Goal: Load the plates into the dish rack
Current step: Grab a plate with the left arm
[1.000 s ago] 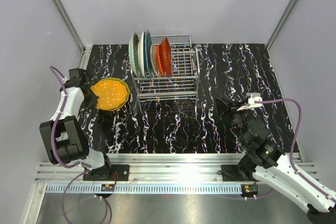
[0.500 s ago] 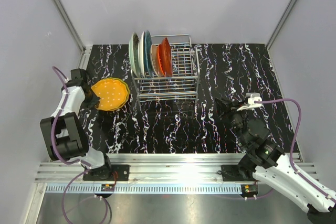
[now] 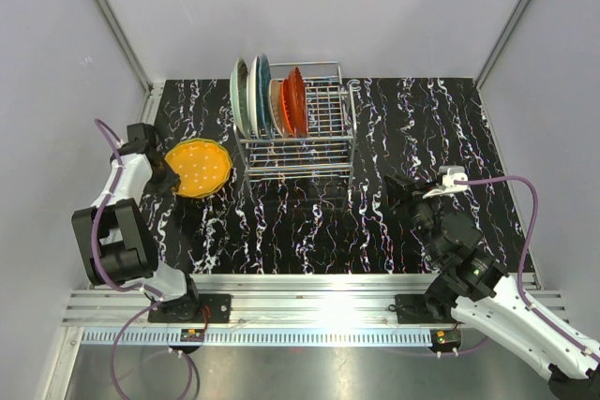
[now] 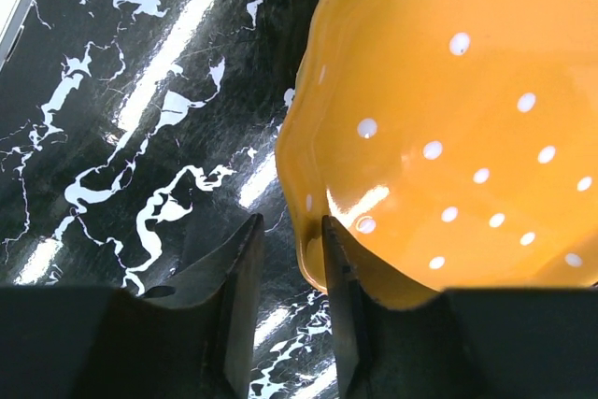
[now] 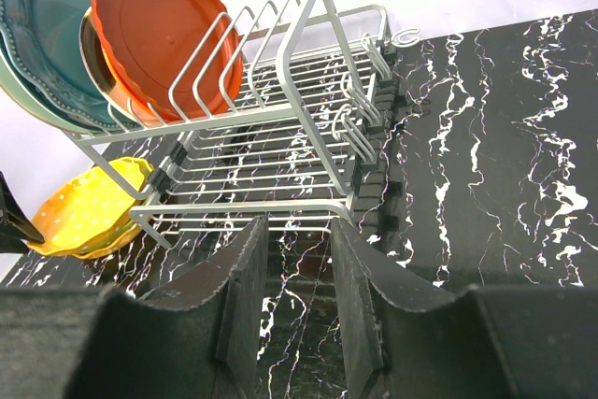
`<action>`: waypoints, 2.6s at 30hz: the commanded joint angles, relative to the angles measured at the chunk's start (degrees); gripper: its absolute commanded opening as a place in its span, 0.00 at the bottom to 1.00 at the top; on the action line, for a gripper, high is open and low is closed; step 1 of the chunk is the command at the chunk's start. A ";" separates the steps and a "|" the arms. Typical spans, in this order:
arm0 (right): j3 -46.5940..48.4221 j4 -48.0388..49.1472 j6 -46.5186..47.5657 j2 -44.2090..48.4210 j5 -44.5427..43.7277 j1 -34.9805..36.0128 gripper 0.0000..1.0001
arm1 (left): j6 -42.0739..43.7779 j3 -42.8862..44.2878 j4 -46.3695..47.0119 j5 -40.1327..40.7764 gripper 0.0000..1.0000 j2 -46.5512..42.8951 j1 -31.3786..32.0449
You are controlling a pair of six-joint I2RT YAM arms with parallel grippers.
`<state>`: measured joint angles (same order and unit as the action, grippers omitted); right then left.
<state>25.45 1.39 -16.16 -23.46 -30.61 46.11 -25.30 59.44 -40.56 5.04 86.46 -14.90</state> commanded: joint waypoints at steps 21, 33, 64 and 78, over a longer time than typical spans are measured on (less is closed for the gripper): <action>0.56 0.90 0.43 0.52 -0.59 -0.23 0.40 | -0.28 0.59 0.13 0.50 0.00 1.18 -0.31; 1.00 7.66 5.53 -4.48 22.07 -0.14 0.40 | 0.78 -0.29 0.48 0.76 0.00 -6.38 -0.31; 32.18 20.84 33.12 -67.38 19.46 32.47 0.65 | 1.22 -2.57 2.06 -6.27 0.00 -13.68 -0.40; 49.33 29.29 49.64 -91.49 10.22 31.94 0.78 | 0.87 -3.37 2.50 -6.53 0.00 -16.49 -0.13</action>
<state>70.52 25.96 27.57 -112.84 -17.10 78.32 -25.30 55.64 -40.62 1.39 72.58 -15.22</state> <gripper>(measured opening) 0.774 0.066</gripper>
